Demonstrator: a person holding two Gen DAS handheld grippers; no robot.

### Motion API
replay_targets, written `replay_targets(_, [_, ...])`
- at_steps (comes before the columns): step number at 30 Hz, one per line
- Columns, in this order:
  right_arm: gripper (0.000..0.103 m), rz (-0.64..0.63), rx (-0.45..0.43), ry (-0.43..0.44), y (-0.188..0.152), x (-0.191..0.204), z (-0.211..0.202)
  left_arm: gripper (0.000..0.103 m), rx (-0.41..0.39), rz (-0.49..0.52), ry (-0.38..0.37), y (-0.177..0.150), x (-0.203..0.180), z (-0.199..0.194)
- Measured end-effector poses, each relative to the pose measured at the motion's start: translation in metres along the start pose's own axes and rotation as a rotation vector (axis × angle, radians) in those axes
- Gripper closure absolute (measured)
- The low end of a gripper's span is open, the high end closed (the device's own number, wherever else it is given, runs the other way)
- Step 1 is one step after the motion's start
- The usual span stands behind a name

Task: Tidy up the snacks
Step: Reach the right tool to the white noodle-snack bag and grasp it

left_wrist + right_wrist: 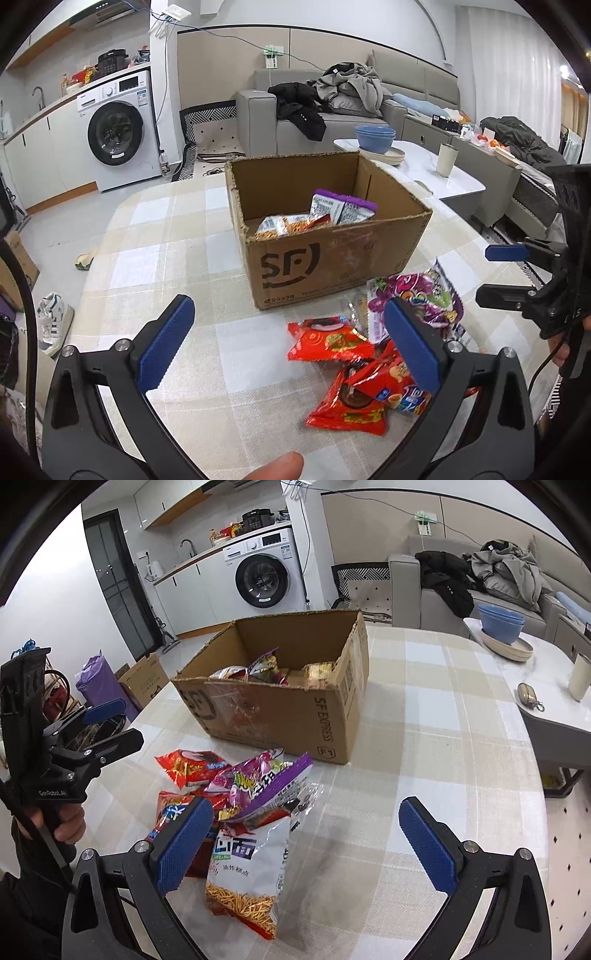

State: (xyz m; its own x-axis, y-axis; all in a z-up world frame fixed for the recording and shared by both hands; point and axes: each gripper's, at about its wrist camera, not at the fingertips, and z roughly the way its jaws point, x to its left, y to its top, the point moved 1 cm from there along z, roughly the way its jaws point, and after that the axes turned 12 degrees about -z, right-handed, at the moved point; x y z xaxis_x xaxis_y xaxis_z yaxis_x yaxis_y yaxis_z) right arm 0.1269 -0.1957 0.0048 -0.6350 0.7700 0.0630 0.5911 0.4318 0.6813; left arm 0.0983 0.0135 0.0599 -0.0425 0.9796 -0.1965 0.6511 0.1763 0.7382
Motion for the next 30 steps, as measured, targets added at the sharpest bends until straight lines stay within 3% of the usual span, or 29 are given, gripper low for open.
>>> replay_targets(9, [0.0,0.026,0.055,0.017,-0.021,0.005,0.005,0.001,0.018,-0.014,0.011,-0.005,0.01,-0.006])
replay_targets(30, [0.001,-0.193,0.204,0.051,-0.027,0.068,0.045,0.001,0.054,0.006,0.029,-0.008,0.008,0.002])
